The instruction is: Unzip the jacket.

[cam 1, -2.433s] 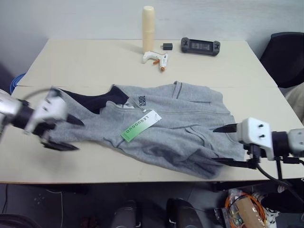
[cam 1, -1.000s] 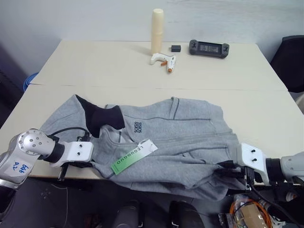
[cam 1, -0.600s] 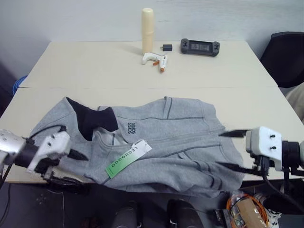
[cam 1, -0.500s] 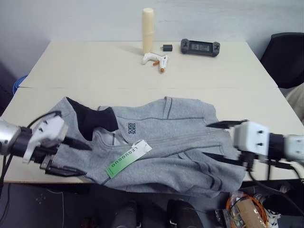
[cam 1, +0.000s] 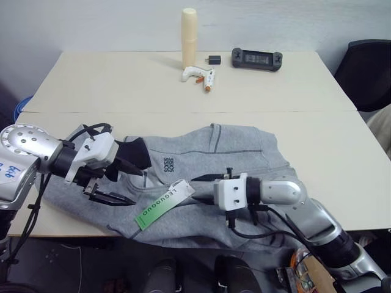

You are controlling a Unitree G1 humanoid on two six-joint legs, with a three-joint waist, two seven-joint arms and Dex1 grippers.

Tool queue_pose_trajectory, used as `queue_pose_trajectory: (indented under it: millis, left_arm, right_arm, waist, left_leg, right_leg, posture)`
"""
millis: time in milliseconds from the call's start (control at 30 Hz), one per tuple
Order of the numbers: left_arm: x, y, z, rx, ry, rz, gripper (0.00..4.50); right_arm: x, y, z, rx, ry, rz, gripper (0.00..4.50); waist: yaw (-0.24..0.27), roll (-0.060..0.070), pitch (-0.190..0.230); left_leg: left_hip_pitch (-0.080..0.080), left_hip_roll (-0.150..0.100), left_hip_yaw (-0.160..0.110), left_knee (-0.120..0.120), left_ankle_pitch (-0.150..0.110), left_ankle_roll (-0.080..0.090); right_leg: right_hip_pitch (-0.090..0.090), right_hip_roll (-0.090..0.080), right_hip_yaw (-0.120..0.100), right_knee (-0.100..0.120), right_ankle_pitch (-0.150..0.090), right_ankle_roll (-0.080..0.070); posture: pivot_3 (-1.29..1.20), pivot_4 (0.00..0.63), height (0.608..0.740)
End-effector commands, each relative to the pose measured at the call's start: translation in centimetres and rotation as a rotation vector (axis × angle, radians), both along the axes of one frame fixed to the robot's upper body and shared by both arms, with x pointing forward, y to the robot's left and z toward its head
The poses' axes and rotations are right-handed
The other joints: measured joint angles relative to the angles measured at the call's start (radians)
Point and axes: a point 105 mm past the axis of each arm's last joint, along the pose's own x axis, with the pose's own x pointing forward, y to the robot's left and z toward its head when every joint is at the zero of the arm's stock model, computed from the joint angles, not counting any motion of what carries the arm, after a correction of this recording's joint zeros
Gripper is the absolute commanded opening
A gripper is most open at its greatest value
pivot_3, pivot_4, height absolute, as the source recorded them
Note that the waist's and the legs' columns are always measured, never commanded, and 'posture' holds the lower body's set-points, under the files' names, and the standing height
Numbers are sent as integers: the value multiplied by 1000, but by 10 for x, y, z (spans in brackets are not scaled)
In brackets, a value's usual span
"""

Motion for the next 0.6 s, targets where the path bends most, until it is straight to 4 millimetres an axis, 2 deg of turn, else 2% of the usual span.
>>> queue_pose_trajectory:
  millis: [33, 167, 367, 567, 600]
  left_arm:
    - [0, -1, 4, 3, -18, -2, 3890]
    - [-1, -1, 4, 7, -23, -4, 3890]
    - [0, -1, 3, 15, -38, -6, 3890]
    - [3, -4, 5, 9, -48, -12, 3890]
    - [3, -4, 5, 8, -50, -13, 3890]
  right_arm:
    - [-2, 12, 1, 5, -56, 35, 894]
    - [-6, 12, -9, -51, -98, 71, 894]
    - [-12, 6, -6, -43, -103, 72, 894]
    - [-13, 4, -12, -70, -153, 40, 2790]
    - [-12, 1, -12, -77, -158, 29, 2790]
  waist:
    - [-1, 0, 0]
    - [-2, 0, 0]
    - [1, 0, 0]
    - [0, 0, 0]
    - [0, 0, 0]
  left_leg:
    - [0, 0, 0, 0, 0, 0]
    - [0, 1, 0, 0, 0, 0]
    - [0, 1, 0, 0, 0, 0]
    - [0, 1, 0, 1, 0, 0]
    - [0, 1, 0, 1, 0, 0]
  right_leg:
    - [0, 0, 0, 0, 0, 0]
    - [0, 0, 0, 0, 0, 0]
    - [0, 0, 0, 0, 0, 0]
    - [0, 0, 1, 0, 0, 0]
    - [0, 0, 1, 0, 0, 0]
  posture:
    - [0, 150, 740]
    - [0, 150, 740]
    - [0, 150, 740]
    - [0, 150, 740]
    - [0, 150, 740]
